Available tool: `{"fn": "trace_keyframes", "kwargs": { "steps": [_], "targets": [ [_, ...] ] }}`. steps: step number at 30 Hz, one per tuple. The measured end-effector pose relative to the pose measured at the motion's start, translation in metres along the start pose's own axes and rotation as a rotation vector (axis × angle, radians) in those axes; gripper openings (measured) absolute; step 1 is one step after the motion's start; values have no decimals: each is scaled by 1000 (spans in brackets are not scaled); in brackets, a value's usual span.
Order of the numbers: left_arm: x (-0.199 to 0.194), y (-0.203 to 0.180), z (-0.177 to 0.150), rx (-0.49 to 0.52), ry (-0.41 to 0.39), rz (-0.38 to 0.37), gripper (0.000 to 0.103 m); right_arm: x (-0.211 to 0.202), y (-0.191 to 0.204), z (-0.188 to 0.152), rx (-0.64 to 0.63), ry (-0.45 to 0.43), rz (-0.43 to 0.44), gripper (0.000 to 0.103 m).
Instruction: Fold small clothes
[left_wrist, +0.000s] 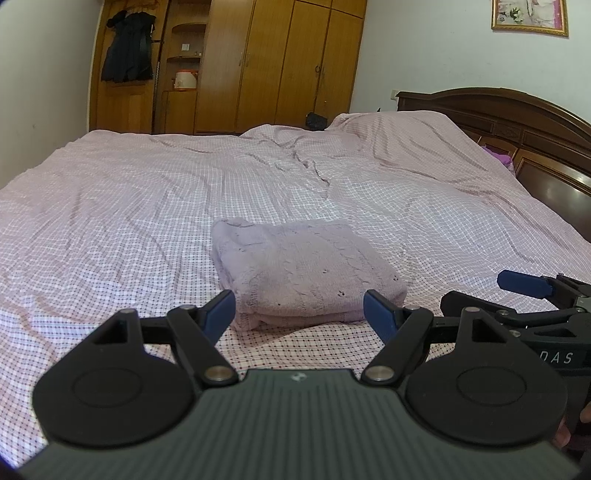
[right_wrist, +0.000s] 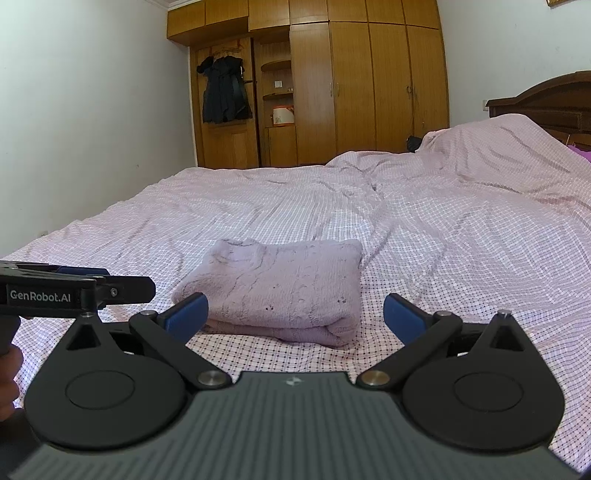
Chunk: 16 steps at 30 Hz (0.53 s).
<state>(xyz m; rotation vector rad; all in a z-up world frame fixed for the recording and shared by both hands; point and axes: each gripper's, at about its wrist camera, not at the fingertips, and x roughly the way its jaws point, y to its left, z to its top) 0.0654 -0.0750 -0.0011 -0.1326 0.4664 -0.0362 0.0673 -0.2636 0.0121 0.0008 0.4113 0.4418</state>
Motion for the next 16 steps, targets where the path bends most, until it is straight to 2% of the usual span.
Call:
{"fn": "trace_keyframes", "kwargs": {
  "steps": [16],
  "targets": [
    [1,2,0,-6,4,-7,78,2,1,0,-10,9,5,103]
  ]
}}
